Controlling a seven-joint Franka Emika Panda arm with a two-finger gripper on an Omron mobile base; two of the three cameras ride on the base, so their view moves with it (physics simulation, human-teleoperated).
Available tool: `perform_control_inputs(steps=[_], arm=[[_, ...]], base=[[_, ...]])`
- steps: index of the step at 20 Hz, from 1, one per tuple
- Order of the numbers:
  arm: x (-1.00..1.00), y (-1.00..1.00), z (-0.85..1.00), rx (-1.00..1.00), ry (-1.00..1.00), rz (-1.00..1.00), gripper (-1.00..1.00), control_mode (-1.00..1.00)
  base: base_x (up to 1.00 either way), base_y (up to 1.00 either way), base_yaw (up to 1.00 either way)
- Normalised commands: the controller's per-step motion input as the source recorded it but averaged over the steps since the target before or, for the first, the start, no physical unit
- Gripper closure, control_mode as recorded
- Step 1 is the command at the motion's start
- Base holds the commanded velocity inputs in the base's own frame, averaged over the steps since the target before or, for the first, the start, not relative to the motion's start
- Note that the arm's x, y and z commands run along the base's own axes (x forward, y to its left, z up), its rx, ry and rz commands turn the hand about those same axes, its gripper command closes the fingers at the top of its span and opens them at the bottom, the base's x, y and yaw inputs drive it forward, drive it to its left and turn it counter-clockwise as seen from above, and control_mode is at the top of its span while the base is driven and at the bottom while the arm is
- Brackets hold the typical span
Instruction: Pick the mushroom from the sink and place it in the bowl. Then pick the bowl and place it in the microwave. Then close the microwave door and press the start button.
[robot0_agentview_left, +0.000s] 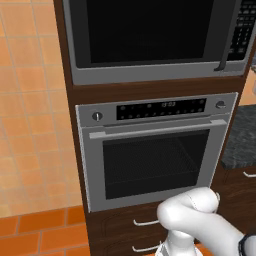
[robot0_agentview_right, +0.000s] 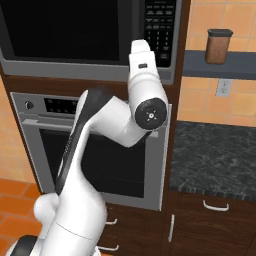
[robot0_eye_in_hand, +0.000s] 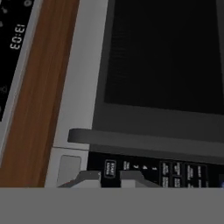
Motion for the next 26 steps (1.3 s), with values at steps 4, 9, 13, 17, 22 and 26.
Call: perform_control_inputs(steps=[4, 9, 13, 17, 22, 26], arm=[[0.38, 0.0, 0.02, 0.0, -0.06, 0.0, 1.0, -1.0], [0.4, 0.0, 0.0, 0.02, 0.0, 0.0, 1.0, -1.0], [0.45, 0.0, 0.0, 0.01, 0.0, 0.0, 1.0, -1.0], [0.42, -0.04, 0.0, 0.04, 0.0, 0.0, 1.0, -1.0], [0.37, -0.12, 0.0, 0.01, 0.0, 0.0, 1.0, -1.0], [0.46, -0.08, 0.0, 0.0, 0.0, 0.0, 1.0, -1.0]], base=[[0.0, 0.0, 0.0], [0.0, 0.0, 0.0], [0.0, 0.0, 0.0], [0.0, 0.0, 0.0], [0.0, 0.0, 0.0], [0.0, 0.0, 0.0]])
